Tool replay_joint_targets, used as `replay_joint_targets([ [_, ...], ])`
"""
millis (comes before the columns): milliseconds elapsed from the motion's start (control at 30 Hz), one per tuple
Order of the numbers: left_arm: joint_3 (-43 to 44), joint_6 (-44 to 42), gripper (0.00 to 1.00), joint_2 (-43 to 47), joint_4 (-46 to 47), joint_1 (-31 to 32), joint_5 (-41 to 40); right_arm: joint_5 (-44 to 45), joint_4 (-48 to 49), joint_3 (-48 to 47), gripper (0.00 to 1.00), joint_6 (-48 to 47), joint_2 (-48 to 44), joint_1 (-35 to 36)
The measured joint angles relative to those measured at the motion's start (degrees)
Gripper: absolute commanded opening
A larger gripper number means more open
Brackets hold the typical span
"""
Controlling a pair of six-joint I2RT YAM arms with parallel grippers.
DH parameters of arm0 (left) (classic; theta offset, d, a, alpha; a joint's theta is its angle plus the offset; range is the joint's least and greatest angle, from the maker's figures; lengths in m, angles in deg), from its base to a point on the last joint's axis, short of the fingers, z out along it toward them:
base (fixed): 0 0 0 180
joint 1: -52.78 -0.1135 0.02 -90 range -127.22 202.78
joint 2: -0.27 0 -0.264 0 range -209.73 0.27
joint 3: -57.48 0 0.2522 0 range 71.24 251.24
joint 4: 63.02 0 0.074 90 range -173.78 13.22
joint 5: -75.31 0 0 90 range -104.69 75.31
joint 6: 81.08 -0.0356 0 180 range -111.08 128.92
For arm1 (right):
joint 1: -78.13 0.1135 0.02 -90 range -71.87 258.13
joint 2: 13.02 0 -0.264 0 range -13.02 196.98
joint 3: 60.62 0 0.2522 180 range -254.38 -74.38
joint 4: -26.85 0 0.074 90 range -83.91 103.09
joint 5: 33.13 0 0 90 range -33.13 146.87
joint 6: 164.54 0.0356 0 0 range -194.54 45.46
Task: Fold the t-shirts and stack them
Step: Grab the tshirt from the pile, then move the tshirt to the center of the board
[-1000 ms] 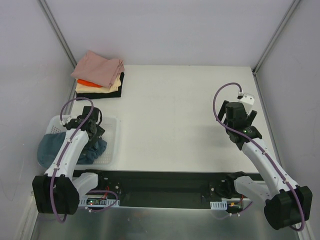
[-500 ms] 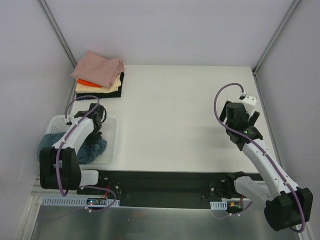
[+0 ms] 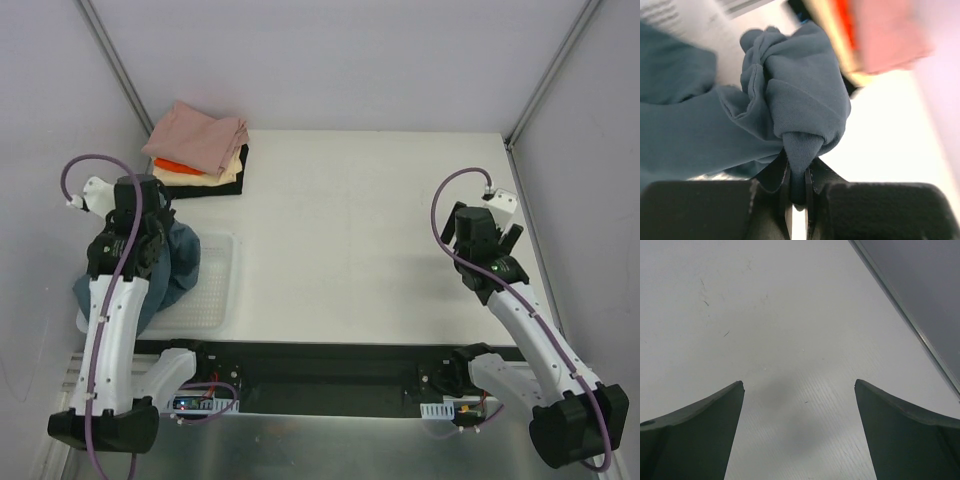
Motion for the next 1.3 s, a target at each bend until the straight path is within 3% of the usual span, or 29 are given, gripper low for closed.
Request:
replay_joint_targets([
  [233, 16.37, -8.17, 0.00, -0.28, 6.08, -0.31, 9.53, 0.15, -0.09, 0.00, 0.96, 0.09, -2.08, 0.00],
  [400, 34.03, -14.03, 0.00, -10.54, 9.42, 1.99, 20.09, 0.02, -0.11, 0.00, 0.96, 0.22, -2.84, 0.00],
  [667, 62.55, -22.03, 0.00, -30.12, 12.00, 13.05, 36.11, -1.38, -0.11, 0.02, 0.96, 0.24, -6.60, 0.00],
  [767, 68.83, -22.80, 0.00, -35.52, 14.64, 17.05, 42.18, -1.42, -0.13, 0.02, 0.96, 0.37, -7.93, 0.00],
  [900, 72.32, -22.84, 0.00, -41.94, 18.03, 21.33, 47.47, -1.16, -1.16, 0.02, 0.96, 1.14, -8.96, 0.00],
  [1133, 72.37, -22.23, 0.00, -52.48, 20.61, 29.11, 49.64, 0.31, -4.00, 0.02, 0.96, 2.64, -9.81, 0.00],
  [1300, 66.47, -21.94, 0.00, -54.38, 21.90, 31.36, 50.51, 2.82, -6.88, -0.72, 0.96, 4.31, -8.09, 0.00],
])
